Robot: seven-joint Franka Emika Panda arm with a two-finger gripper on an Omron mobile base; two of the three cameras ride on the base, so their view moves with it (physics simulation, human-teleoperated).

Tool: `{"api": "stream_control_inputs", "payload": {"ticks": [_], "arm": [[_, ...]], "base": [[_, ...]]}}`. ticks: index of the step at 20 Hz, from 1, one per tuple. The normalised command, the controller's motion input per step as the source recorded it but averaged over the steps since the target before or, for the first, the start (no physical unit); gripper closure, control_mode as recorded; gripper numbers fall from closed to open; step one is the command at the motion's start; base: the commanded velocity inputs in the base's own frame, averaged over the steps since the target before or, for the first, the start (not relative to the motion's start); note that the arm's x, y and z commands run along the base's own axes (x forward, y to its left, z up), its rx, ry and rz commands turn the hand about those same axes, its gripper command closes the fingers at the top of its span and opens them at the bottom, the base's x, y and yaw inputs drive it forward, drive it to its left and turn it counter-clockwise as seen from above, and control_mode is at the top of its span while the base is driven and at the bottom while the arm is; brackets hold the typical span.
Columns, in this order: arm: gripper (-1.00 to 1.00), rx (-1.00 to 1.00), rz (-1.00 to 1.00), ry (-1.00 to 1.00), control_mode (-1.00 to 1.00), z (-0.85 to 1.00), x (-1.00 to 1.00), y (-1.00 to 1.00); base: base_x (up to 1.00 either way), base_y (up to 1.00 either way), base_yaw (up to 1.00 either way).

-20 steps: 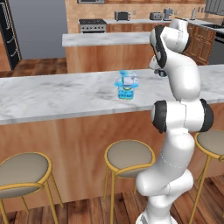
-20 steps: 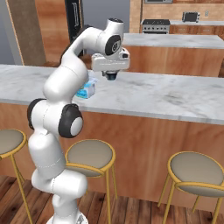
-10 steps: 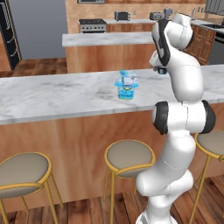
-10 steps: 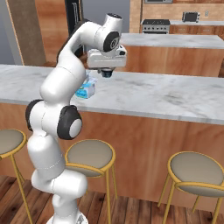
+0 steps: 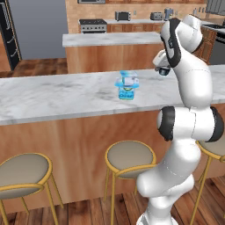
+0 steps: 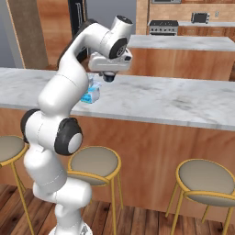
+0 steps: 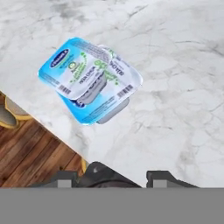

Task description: Stack the yogurt containers by placing the smaller containers on top of the larger containers.

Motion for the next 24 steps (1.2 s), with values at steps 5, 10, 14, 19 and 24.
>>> {"api": "stream_control_inputs", "payload": {"ticks": [5, 10, 14, 19, 24], "arm": [[1.00, 0.04, 0.01, -0.09, -1.00, 0.03, -0.07, 0.23], [1.00, 0.01, 0.00, -0.08, -1.00, 0.07, 0.00, 0.25], [1.00, 0.00, 0.00, -0.01, -1.00, 0.13, 0.00, 0.23], [1.00, 0.00, 0.00, 0.00, -1.00, 0.14, 0.00, 0.21], [1.00, -0.01, 0.01, 0.06, -1.00, 0.12, 0.06, 0.22]], "base": [[0.00, 0.00, 0.00], [0.00, 0.00, 0.00], [0.00, 0.00, 0.00], [0.00, 0.00, 0.00], [0.00, 0.00, 0.00]]}}
